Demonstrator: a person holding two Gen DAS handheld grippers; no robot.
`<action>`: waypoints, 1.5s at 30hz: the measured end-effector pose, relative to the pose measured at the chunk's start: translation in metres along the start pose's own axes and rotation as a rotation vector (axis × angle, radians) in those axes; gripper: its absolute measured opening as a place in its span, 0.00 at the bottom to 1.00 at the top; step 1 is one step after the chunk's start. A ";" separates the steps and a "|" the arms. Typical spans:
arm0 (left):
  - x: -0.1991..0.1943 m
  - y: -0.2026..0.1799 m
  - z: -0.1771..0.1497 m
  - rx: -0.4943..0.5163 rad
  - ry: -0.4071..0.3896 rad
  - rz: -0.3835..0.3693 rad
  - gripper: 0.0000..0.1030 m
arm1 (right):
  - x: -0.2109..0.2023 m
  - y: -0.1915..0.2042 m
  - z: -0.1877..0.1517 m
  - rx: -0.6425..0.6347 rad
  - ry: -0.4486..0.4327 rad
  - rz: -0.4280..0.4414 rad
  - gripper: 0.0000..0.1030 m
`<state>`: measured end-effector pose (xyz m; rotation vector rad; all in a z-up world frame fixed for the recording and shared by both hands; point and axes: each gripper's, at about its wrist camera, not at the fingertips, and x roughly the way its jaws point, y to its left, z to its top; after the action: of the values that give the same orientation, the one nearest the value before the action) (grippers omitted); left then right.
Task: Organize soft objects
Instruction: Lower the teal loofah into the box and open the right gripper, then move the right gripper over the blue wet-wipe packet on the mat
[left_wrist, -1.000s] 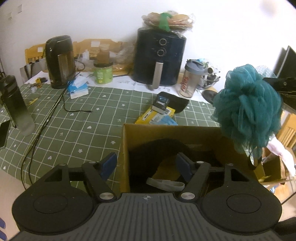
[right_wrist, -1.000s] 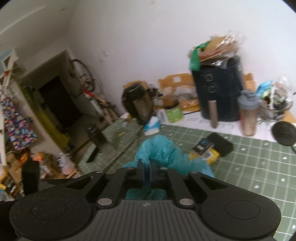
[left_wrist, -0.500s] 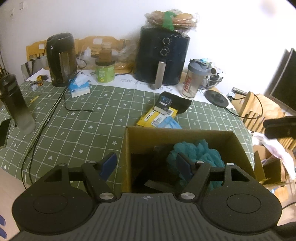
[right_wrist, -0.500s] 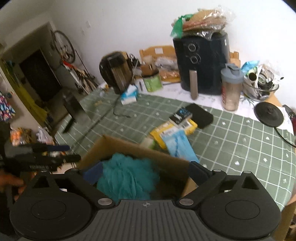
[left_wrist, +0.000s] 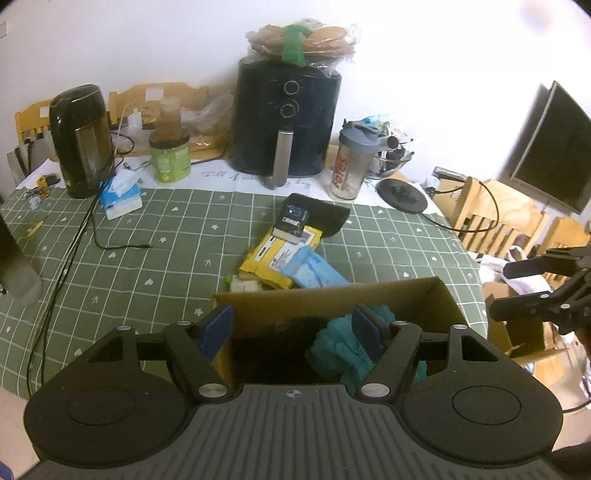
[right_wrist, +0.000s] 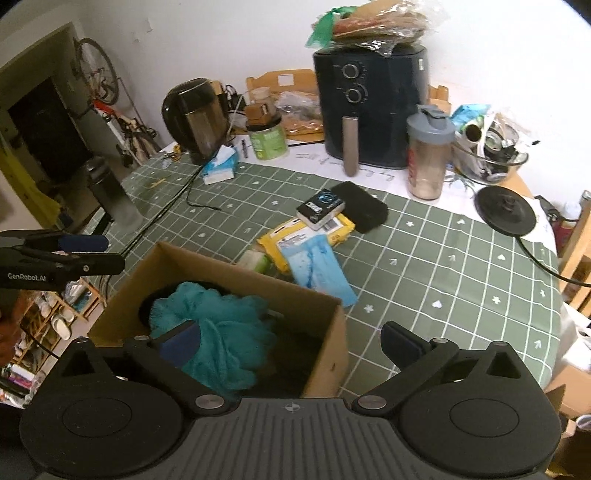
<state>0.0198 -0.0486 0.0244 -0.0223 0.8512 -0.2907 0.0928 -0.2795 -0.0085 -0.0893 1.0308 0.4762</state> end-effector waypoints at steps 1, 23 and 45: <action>0.002 0.000 0.001 0.003 0.003 0.000 0.68 | 0.000 -0.002 0.001 0.005 0.001 -0.004 1.00; 0.024 0.005 0.033 0.049 -0.004 -0.053 0.68 | 0.023 -0.018 0.019 0.054 0.013 -0.048 1.00; 0.049 0.040 0.047 0.024 0.034 -0.045 0.68 | 0.082 -0.030 0.058 -0.042 0.082 -0.080 1.00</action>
<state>0.0950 -0.0274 0.0139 -0.0136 0.8819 -0.3443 0.1865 -0.2620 -0.0518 -0.1878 1.0931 0.4247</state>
